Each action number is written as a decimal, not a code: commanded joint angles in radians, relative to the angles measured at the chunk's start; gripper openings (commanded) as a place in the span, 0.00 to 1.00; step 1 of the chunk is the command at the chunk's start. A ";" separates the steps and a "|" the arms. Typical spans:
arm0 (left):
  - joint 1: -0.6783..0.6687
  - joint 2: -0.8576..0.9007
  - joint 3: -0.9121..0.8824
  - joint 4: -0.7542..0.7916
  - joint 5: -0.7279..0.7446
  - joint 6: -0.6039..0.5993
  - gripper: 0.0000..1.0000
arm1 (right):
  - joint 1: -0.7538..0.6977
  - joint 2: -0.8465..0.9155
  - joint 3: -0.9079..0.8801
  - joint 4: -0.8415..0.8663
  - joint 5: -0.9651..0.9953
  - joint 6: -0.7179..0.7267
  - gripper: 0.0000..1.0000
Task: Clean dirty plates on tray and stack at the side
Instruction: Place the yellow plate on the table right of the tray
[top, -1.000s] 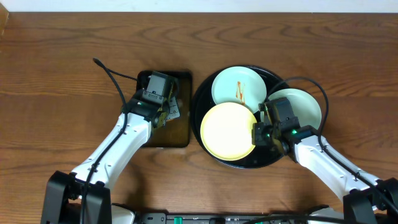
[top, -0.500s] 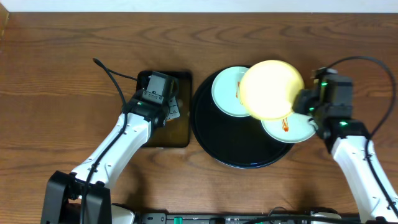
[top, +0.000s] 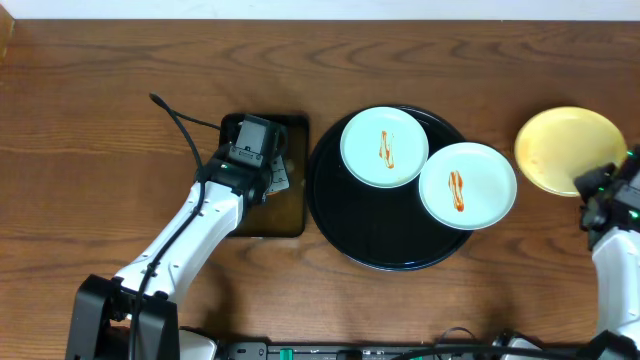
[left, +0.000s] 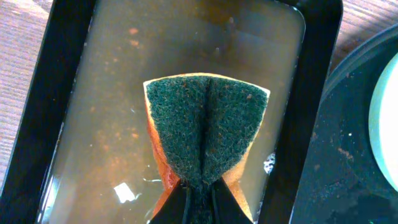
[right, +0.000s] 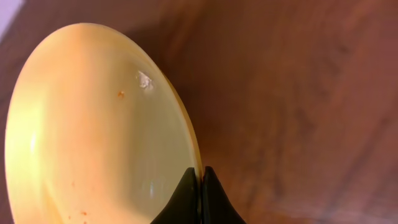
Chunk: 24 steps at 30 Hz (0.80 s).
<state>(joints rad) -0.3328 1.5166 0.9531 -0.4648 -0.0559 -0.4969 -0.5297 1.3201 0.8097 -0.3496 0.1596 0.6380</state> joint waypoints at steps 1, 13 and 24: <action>0.002 -0.005 0.006 -0.002 -0.016 0.006 0.08 | -0.082 0.039 0.023 -0.010 0.019 0.045 0.01; 0.002 -0.005 0.006 -0.002 -0.016 0.006 0.08 | -0.030 0.070 0.023 -0.008 -0.433 -0.312 0.31; 0.002 -0.005 0.006 -0.002 -0.016 0.006 0.08 | 0.135 0.082 -0.040 -0.132 -0.475 -0.385 0.33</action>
<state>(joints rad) -0.3328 1.5166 0.9531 -0.4656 -0.0559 -0.4969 -0.4152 1.3888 0.8055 -0.4789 -0.2951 0.2909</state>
